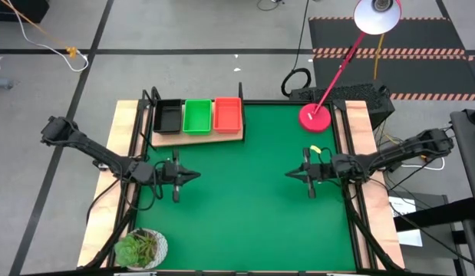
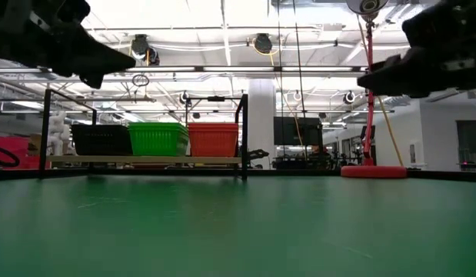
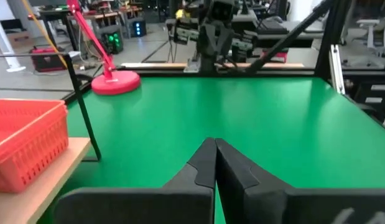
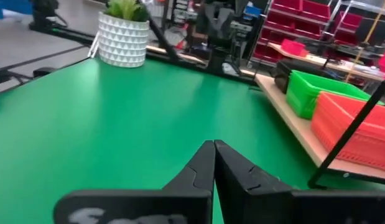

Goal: Stack baskets on shelf by color
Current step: Return to Home Position

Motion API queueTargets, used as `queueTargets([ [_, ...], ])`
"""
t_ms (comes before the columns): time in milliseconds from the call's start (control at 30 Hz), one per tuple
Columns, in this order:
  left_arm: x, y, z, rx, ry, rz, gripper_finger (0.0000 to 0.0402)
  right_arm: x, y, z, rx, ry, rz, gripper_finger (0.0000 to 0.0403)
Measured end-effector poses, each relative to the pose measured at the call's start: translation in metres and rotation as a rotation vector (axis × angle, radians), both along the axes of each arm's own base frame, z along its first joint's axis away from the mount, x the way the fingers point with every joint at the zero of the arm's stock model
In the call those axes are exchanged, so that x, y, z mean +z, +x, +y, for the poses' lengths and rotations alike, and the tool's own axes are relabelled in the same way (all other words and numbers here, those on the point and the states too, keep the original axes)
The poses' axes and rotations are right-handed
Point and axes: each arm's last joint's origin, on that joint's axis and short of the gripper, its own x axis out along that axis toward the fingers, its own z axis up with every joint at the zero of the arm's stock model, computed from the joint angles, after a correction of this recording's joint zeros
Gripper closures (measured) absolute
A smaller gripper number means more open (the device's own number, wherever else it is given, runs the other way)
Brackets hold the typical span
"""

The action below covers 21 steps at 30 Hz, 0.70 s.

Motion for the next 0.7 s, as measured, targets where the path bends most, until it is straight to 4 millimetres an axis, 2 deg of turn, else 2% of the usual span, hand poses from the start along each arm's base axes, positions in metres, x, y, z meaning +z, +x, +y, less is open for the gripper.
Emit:
queueTargets([
  [367,-0.002,-0.003,0.0,-0.046,0.067,0.0,0.0394,0.007,-0.009,-0.002,0.003,0.01,-0.057,0.0403],
  [600,-0.018,-0.025,0.009,-0.06,0.029,-0.092,0.0398,0.009,-0.016,-0.003,0.004,-0.003,-0.068,0.0403],
  [700,-0.018,-0.028,0.01,-0.06,0.028,-0.095,0.0394,0.01,-0.019,-0.003,0.005,-0.012,-0.073,0.0403],
])
